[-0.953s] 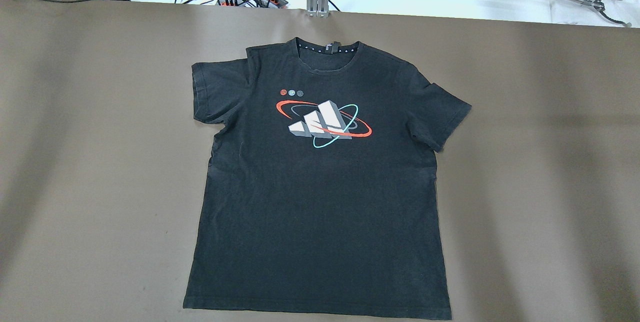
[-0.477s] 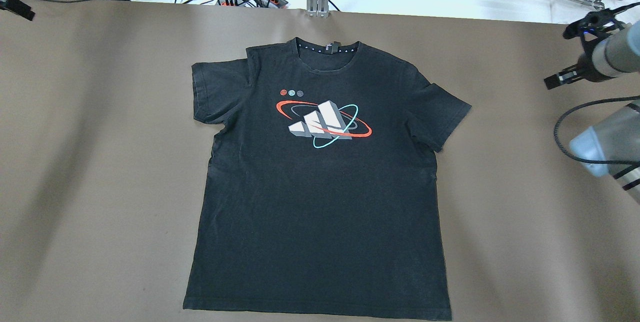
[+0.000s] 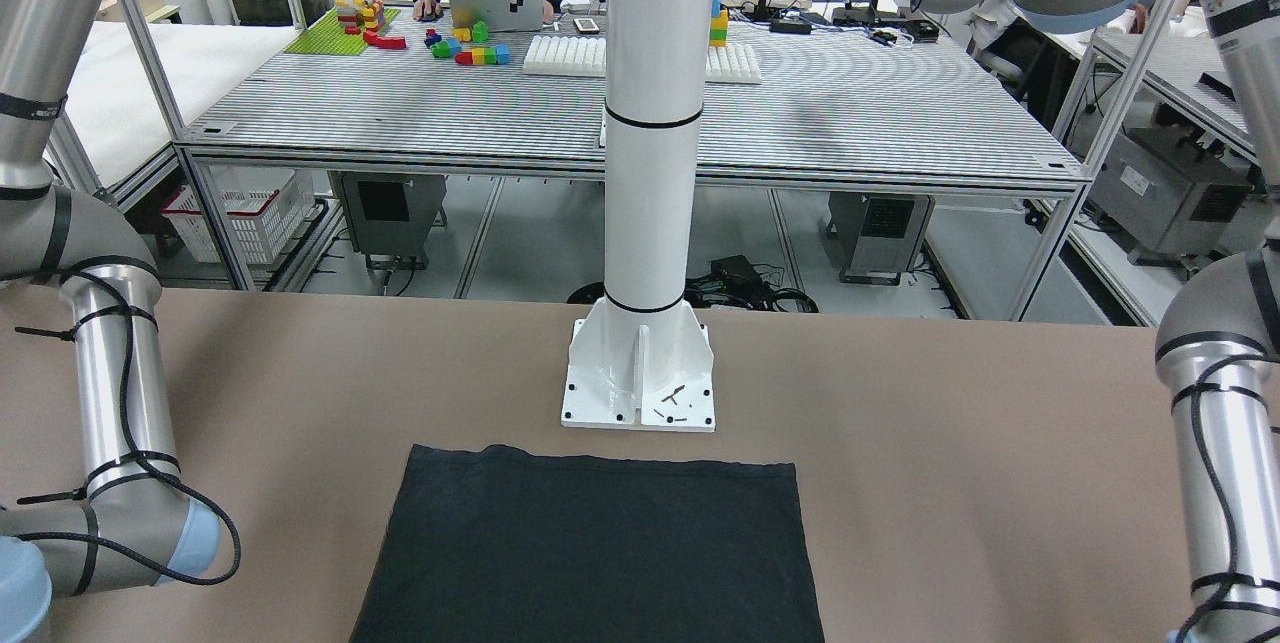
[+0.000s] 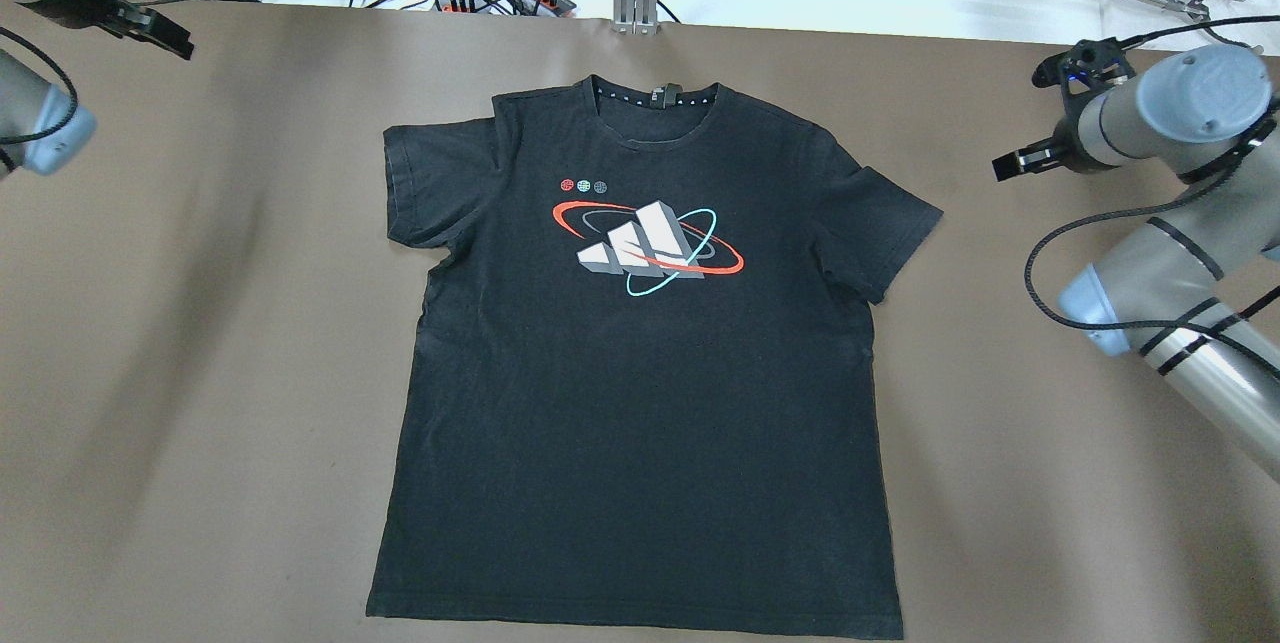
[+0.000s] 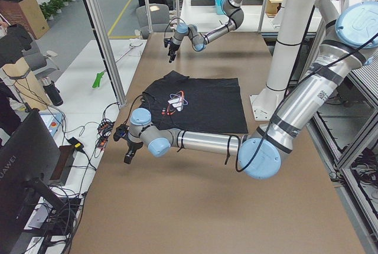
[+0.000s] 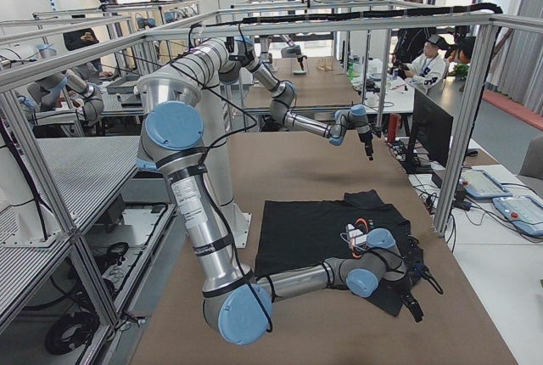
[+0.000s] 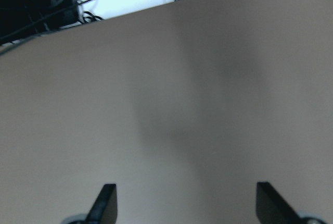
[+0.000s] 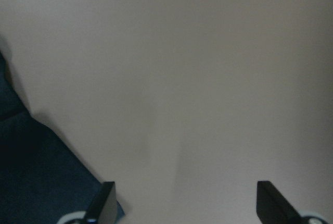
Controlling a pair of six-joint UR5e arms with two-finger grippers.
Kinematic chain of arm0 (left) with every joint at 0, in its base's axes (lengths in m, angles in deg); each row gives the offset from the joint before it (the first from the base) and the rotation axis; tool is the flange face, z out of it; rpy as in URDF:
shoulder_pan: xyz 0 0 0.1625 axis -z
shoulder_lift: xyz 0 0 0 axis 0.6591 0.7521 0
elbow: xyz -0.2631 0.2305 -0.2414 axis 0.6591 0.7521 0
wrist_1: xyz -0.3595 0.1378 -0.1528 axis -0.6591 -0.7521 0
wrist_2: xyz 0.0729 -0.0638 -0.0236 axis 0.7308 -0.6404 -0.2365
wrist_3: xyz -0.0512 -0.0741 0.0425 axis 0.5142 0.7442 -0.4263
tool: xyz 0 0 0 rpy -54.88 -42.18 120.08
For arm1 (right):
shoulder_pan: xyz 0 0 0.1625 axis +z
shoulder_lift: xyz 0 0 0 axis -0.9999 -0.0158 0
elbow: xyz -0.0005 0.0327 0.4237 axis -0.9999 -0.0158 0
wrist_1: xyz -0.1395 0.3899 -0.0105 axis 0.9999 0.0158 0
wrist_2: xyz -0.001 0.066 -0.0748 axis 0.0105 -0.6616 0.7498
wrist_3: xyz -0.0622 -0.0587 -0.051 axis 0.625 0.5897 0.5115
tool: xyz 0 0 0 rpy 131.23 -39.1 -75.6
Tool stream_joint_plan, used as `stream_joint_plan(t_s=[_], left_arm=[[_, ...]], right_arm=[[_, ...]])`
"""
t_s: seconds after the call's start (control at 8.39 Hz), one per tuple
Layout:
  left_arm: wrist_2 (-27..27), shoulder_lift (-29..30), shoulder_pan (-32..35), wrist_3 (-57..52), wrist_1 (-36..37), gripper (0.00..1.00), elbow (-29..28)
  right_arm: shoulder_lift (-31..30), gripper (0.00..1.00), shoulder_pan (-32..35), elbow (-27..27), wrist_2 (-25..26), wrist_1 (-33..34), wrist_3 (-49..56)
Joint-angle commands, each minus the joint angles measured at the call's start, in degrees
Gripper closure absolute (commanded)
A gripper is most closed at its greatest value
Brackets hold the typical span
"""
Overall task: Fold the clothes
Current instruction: 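Move both grippers in toward the shirt's shoulders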
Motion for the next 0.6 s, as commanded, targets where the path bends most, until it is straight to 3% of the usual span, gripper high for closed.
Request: stream_joint_plan(t_s=[0.0,0.48], left_arm=[[0.3,5.9,-6.5,11.6,-10.2,0.06,-9.3],[0.5,10.0,-11.0,16.8,-11.2,0.07,-13.4]], right_arm=[[2.9,0.05,-3.0,-4.0,0.0,-3.3,-4.8],[3.1,0.05,-3.4,-3.9,0.1,-3.7,-4.4]])
